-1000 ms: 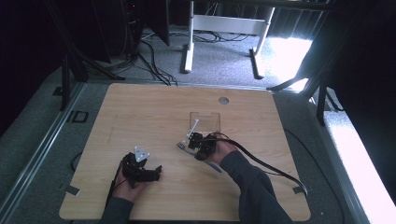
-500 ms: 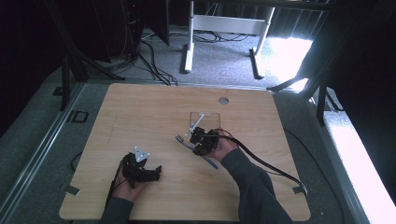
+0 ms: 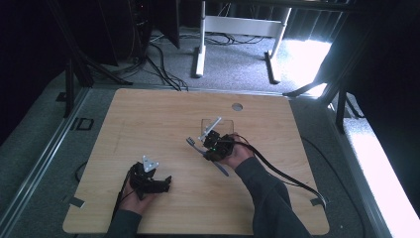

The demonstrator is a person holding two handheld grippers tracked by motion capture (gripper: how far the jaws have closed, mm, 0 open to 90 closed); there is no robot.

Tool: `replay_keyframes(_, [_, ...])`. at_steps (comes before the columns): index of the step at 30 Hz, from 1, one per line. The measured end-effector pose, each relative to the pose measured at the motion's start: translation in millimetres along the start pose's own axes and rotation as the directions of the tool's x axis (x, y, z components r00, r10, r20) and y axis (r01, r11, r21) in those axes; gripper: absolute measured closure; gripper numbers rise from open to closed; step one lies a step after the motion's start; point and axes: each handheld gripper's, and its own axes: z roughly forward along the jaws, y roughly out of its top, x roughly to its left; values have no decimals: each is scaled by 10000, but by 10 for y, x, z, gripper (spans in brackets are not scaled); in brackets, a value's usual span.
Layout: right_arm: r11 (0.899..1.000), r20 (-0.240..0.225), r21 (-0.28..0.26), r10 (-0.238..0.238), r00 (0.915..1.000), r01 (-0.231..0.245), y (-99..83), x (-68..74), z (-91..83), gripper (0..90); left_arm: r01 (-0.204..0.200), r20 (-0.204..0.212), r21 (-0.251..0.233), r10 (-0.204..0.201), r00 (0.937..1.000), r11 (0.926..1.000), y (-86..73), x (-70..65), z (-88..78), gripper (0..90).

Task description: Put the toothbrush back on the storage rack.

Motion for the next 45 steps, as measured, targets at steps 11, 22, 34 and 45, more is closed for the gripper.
replay_keyframes(11, [9991, 45, -407, 134, 9999, -132, 7, -10, -22, 815, -2, 1, 2, 2, 10000, 10000, 0, 0, 0, 55])
replay_keyframes(22, [9966, 111, -776, 281, 9995, -272, 15, -31, -48, 815, -8, 2, 4, 8, 10000, 10000, 0, 1, 0, 55])
replay_keyframes(34, [9918, 180, -1195, 481, 9987, -456, 18, -48, -77, 815, -4, 1, -2, 4, 10000, 10000, 0, 0, 0, 55])
replay_keyframes(45, [9840, 144, -1692, 590, 9982, -557, 20, -72, -116, 815, -8, -1, -4, 8, 10000, 10000, 0, 0, 0, 55])
